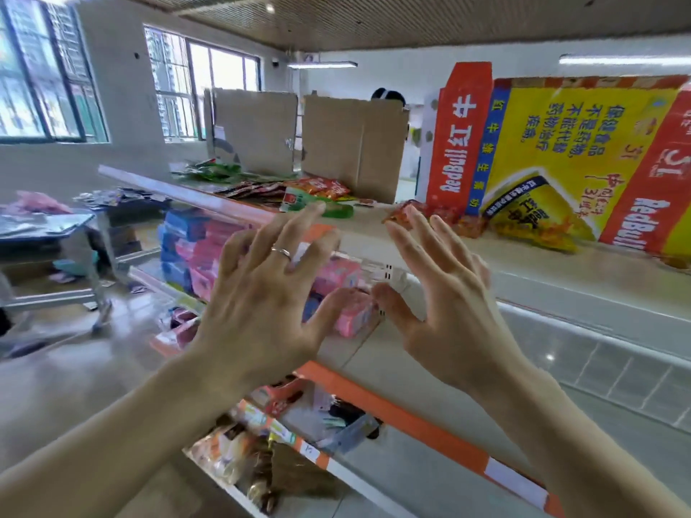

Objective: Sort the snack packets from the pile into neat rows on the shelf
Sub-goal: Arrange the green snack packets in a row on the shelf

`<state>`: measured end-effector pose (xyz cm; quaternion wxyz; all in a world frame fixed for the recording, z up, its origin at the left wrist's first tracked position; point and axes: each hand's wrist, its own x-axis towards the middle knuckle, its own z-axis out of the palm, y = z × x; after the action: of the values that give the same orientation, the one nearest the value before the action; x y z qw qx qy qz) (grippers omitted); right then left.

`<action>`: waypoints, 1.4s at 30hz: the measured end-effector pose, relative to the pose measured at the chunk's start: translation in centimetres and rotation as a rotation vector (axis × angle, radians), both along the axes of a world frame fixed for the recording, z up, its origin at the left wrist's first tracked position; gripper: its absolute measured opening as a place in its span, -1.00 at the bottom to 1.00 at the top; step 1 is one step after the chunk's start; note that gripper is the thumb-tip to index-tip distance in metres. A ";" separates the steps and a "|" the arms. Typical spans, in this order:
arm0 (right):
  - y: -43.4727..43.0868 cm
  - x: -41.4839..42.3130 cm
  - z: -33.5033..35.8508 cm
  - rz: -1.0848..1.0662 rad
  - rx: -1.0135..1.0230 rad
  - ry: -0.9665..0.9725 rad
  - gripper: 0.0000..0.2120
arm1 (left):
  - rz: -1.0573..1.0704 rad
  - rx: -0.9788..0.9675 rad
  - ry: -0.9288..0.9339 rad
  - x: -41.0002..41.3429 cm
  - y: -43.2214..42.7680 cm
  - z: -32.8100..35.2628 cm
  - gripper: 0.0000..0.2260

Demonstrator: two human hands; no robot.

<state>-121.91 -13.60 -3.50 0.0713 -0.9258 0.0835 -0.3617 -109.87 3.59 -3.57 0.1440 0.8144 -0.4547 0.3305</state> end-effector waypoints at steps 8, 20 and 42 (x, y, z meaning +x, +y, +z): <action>8.2 11.6 -0.1 0.114 0.049 0.019 -0.35 | 0.109 0.007 -0.011 9.7 8.4 -0.9 -0.42; 11.6 22.2 -0.1 0.180 0.046 0.083 -0.34 | 0.213 -0.037 0.023 19.2 12.6 -1.7 -0.42; 5.6 45.6 0.8 0.294 0.077 0.109 -0.38 | 0.374 0.003 0.007 40.5 8.2 0.2 -0.43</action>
<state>-76.29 -7.97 -2.73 0.1545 -0.9429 -0.0353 -0.2931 -69.41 11.82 -3.34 0.0802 0.8861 -0.2954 0.3481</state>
